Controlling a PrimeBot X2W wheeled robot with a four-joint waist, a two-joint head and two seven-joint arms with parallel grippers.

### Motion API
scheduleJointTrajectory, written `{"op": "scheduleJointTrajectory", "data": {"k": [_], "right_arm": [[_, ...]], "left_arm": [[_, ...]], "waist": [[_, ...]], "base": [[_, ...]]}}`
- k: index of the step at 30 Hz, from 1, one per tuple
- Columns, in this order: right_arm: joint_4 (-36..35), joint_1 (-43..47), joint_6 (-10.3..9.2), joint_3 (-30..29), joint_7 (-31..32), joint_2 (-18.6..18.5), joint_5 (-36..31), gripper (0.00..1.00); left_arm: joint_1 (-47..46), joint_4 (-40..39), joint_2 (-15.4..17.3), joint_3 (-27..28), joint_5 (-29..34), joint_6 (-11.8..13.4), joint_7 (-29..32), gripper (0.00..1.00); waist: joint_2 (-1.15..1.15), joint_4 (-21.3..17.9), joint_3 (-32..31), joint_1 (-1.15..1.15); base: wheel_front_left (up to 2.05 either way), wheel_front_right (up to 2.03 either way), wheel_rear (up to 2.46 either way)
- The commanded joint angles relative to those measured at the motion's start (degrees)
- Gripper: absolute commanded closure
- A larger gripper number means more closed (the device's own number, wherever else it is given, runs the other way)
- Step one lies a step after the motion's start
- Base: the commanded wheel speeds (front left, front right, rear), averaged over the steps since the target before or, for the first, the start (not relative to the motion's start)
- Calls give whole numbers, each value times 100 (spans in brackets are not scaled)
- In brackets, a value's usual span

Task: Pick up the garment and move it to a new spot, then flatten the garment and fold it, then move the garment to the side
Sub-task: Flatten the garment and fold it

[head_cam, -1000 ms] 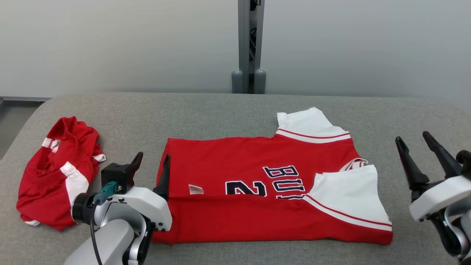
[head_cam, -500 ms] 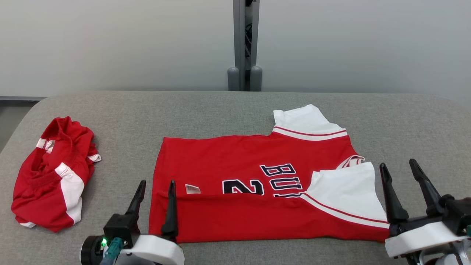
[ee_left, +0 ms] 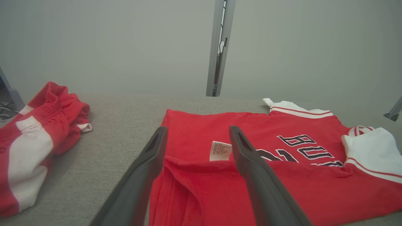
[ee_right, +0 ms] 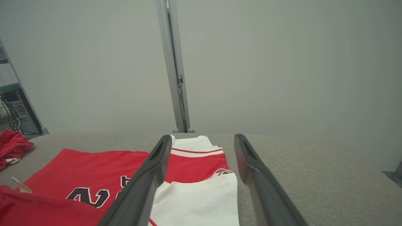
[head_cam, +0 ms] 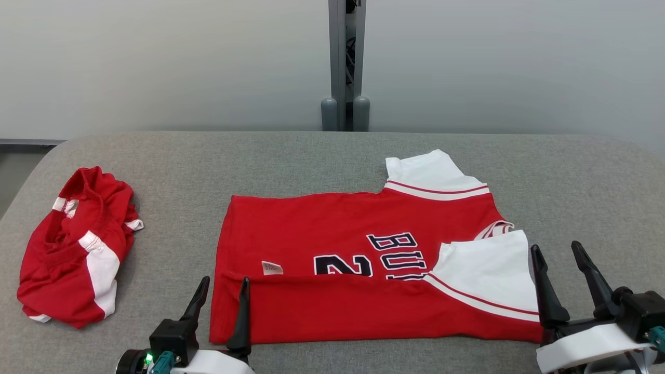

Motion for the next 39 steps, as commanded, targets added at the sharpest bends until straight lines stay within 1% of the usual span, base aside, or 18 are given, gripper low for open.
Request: {"op": "scheduleJointTrajectory", "data": {"k": [1, 6, 8, 9, 10, 11, 15, 19, 21, 26, 30, 34, 35, 39], "right_arm": [[28, -9, 1, -4, -13, 0, 36, 0], [93, -60, 1, 49, -13, -38, 48, 0], [104, -76, 1, 47, -12, -37, 54, 0], [110, -86, 1, 50, -13, -38, 56, 0], [116, -94, 1, 56, -12, -41, 58, 0], [120, -99, 1, 62, -12, -42, 59, 0], [132, -108, 1, 88, -13, -33, 65, 0], [132, -123, 1, 111, -13, -30, 69, 0], [127, -126, 1, 122, -13, -33, 70, 0], [116, -186, 1, 148, -13, -80, 93, 0], [104, -196, 1, 152, -12, -105, 112, 0], [105, -213, 1, 148, -12, -102, 101, 0], [105, -213, 1, 148, -12, -102, 101, 0], [124, -233, 1, 131, -13, -109, 114, 0]], "left_arm": [[-108, -3, 15, 25, -36, -16, -14, 0], [-127, 4, 14, -21, -95, -11, -14, 0], [-112, 34, 13, -91, -128, -53, -14, 0], [-114, 56, 12, -138, -149, -90, -14, 25], [-124, 75, 14, -192, -159, -116, -14, 71], [-130, 111, 16, -242, -183, -148, -14, 100], [-174, 273, 16, -472, -320, -250, -14, 100], [-302, 761, 16, -804, -434, -375, -15, 100], [-350, 1038, 17, -933, -496, -375, -15, 100], [-613, 1741, 17, -1146, -720, -168, -15, 100], [-755, 2167, 20, -1206, -894, 81, -14, 100], [-933, 2513, 17, -1202, -922, 373, -15, 100], [-933, 2513, 17, -1202, -922, 373, -15, 100], [-1011, 2793, 19, -1183, -958, 555, -5, 100]], "waist": [[0, 2, 6, 0], [0, -7, 24, 0], [0, -15, 32, 0], [0, -20, 36, 0], [0, -24, 41, 0], [0, -30, 46, 0], [0, -60, 71, 0], [0, -105, 107, 0], [0, -134, 136, 0], [0, -197, 238, 0], [0, -212, 299, 0], [0, -197, 340, 0], [0, -197, 340, 0], [0, -150, 351, 0]], "base": [[0, 0, 0], [0, 0, 0], [0, 0, 0], [0, 0, 0], [0, 0, 0], [0, 0, 0], [0, 0, 0], [0, 0, 0], [0, 0, 0], [0, 0, 0], [0, 0, 0], [0, 0, 0], [0, 0, 0], [0, 0, 0]]}}
